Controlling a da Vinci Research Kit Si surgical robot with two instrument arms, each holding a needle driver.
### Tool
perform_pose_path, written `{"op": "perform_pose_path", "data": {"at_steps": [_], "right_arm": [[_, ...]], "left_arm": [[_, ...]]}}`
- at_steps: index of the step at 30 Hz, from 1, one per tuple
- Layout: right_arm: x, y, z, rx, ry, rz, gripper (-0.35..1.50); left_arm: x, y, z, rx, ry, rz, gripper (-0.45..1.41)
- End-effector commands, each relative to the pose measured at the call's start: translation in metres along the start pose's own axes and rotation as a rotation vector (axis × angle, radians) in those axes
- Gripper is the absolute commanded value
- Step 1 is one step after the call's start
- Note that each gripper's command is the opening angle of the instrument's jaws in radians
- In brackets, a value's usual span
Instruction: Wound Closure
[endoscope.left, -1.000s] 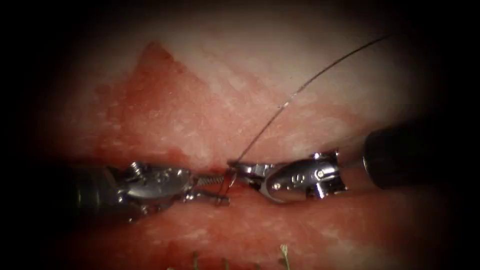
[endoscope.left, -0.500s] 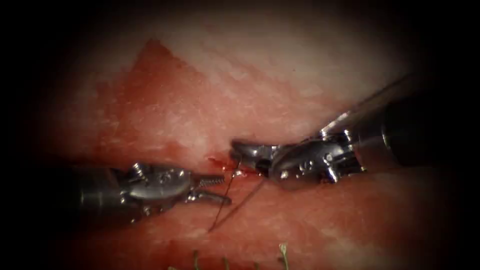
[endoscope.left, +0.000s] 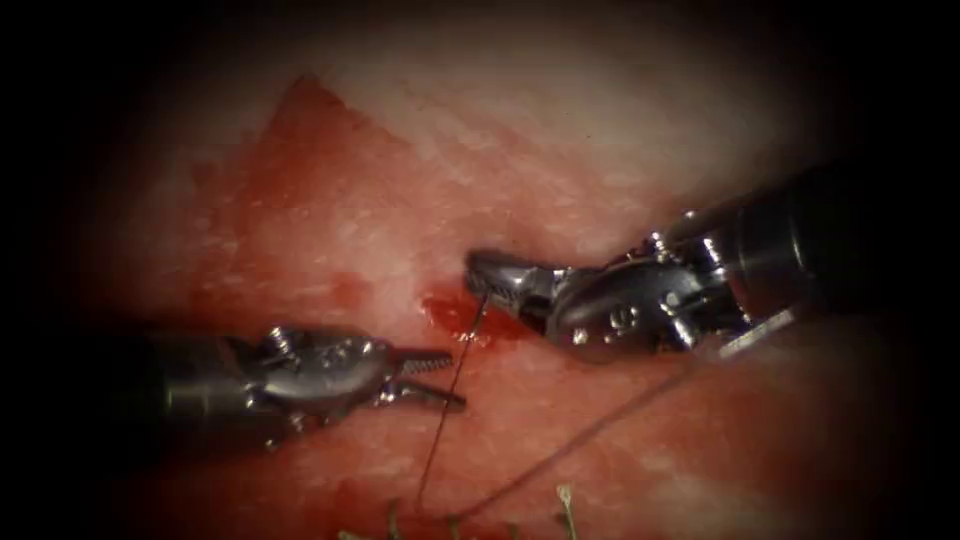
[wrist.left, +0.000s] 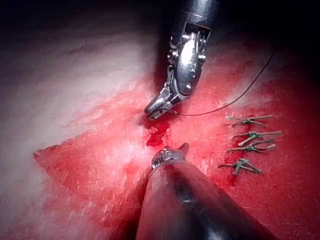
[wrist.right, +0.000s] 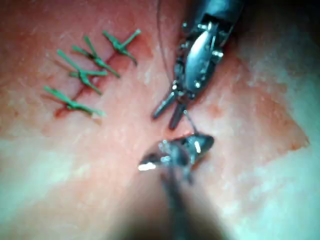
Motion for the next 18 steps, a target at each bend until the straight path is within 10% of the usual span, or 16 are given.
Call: {"op": "perform_pose_path", "data": {"at_steps": [1, 18], "right_arm": [[0.0004, -0.0008, 0.0002, -0.001, 0.004, -0.002, -0.35], [0.0008, 0.0008, -0.0017, -0.04, -0.003, -0.04, -0.35]], "left_arm": [[-0.0006, 0.0004, 0.0009, -0.004, -0.002, -0.002, 0.05], [-0.0006, 0.0004, 0.0009, -0.004, -0.002, -0.002, 0.05]]}}
